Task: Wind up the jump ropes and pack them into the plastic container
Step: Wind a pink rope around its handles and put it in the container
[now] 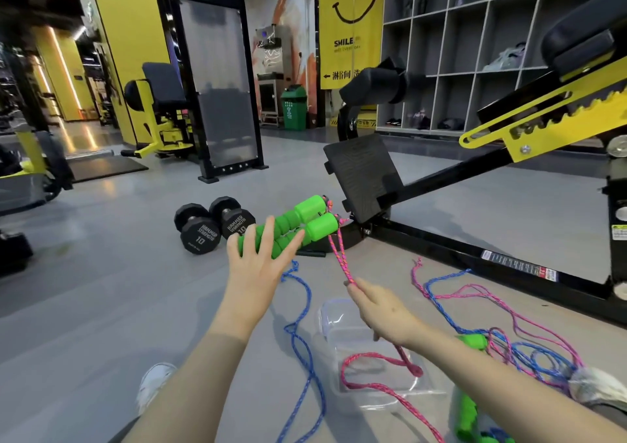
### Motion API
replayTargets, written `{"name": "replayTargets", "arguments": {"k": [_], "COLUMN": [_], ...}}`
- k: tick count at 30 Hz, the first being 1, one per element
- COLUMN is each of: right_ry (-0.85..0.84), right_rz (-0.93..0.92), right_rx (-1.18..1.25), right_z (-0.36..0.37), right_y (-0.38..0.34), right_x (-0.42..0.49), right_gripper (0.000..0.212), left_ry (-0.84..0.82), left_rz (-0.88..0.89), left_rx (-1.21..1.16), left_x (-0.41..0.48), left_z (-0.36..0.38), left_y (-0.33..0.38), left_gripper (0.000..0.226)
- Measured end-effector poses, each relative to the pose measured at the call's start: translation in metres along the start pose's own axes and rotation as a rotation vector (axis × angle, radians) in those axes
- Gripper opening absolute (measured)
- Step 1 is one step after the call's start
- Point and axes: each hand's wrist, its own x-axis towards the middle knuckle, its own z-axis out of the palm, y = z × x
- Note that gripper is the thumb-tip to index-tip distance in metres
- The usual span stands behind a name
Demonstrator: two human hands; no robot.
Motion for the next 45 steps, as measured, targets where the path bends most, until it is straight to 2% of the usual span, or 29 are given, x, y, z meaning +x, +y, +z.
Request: {"name": "replayTargets", "arguments": {"k": [4, 6, 8, 12, 15, 22, 25, 28, 33, 36, 45], "right_ry": [-0.192, -0.247, -0.228, -0.074, 0.038, 0.178, 0.222, 0.235, 0.212, 0.127, 0.057], "right_rz": [-0.088, -0.122, -0.2, -0.332, -0.384, -0.368, -0.371, -0.344, -0.29, -0.244, -0.121], "right_rx": [-0.45, -0.552, -0.56, -0.461, -0.34, -0.157, -0.171, -0.14, 0.047, 0.237, 0.483], "right_z": [-0.01, -0.017, -0.03, -0.059, -0.076, -0.095, -0.096, -0.099, -0.104, -0.107, -0.107], "right_y": [-0.009, -0.022, -0.034, -0.038, -0.029, -0.016, -0.009, -0.005, 0.0, 0.003, 0.023], "right_x": [-0.013, -0.022, -0.03, -0.032, -0.028, -0.022, -0.019, -0.018, -0.02, -0.024, -0.025], "right_gripper": [0.014, 0.016, 0.02, 0.025, 0.023, 0.014, 0.011, 0.011, 0.01, 0.013, 0.015], "left_ry": [0.033, 0.037, 0.04, 0.063, 0.061, 0.035, 0.008, 0.056, 0.083, 0.076, 0.147], "left_rz": [0.118, 0.207, 0.275, 0.39, 0.436, 0.495, 0.501, 0.488, 0.531, 0.54, 0.577], "left_rx": [-0.01, -0.03, -0.058, -0.079, -0.114, -0.185, -0.224, -0.256, -0.273, -0.281, -0.326], "left_x": [0.005, 0.007, 0.009, 0.011, 0.007, 0.008, 0.011, 0.013, 0.012, 0.013, 0.014], "left_z": [0.002, 0.001, 0.0, -0.003, -0.01, -0.026, -0.032, -0.034, -0.037, -0.042, -0.048], "left_y": [0.01, 0.015, 0.017, 0.012, 0.01, 0.023, 0.026, 0.028, 0.026, 0.028, 0.041], "left_gripper": [0.072, 0.077, 0.081, 0.079, 0.067, 0.062, 0.063, 0.063, 0.071, 0.059, 0.04]}}
